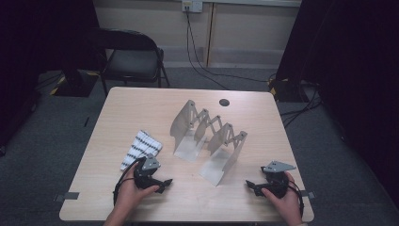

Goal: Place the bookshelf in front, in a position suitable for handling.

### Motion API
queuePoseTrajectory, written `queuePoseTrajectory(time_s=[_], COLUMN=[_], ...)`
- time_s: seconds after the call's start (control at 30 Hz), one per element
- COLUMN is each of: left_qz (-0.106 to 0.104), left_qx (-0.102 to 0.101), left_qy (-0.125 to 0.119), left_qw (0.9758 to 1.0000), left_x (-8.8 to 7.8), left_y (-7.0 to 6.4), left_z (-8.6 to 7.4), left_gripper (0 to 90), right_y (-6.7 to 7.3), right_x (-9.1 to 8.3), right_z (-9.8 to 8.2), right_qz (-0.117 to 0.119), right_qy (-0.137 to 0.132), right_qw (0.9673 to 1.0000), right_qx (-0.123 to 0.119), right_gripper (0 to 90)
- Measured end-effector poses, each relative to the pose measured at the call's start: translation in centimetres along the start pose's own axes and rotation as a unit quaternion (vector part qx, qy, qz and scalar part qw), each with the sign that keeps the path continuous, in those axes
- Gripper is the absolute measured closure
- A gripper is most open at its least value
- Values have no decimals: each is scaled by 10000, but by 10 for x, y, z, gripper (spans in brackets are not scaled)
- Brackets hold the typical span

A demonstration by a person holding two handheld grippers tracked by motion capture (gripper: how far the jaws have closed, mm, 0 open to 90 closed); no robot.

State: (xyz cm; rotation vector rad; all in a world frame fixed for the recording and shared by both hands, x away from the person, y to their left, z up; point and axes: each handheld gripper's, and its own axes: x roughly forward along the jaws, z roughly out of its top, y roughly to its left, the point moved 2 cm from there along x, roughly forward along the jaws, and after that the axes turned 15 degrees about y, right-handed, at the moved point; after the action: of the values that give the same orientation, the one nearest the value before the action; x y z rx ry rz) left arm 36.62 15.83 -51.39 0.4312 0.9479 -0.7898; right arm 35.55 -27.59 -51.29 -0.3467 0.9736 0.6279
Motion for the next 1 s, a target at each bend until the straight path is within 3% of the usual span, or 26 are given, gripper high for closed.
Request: queuePoseTrajectory(time_s=[0.2,0.33,0.47,0.57,0.7,0.83,0.93,1.0], left_qz=[6,27,-30,42,116,244,400,396], left_qx=[-2,-99,-206,-193,-310,-511,-669,-799], left_qy=[6,-44,54,139,127,-86,-109,-148], left_qw=[10000,9999,9998,9997,9994,9984,9969,9959], left_x=[-1,-3,-7,-13,-27,-43,-47,-47], left_y=[0,2,6,9,19,33,43,49], left_z=[0,-2,-2,-3,-3,-5,-10,-15], left_gripper=[105,181,220,225,275,279,285,295], right_y=[0,0,0,0,0,0,0,0], right_x=[0,0,0,0,0,0,0,0], right_z=[0,0,0,0,0,0,0,0], right_qz=[0,3,0,1,1,0,0,0], right_qy=[-1,1,-1,-3,-3,-3,-3,-4], right_qw=[10000,10000,10000,10000,10000,10000,10000,10000], right_qx=[1,2,-3,-2,1,1,1,-2], right_gripper=[119,119,120,120,120,120,120,120])
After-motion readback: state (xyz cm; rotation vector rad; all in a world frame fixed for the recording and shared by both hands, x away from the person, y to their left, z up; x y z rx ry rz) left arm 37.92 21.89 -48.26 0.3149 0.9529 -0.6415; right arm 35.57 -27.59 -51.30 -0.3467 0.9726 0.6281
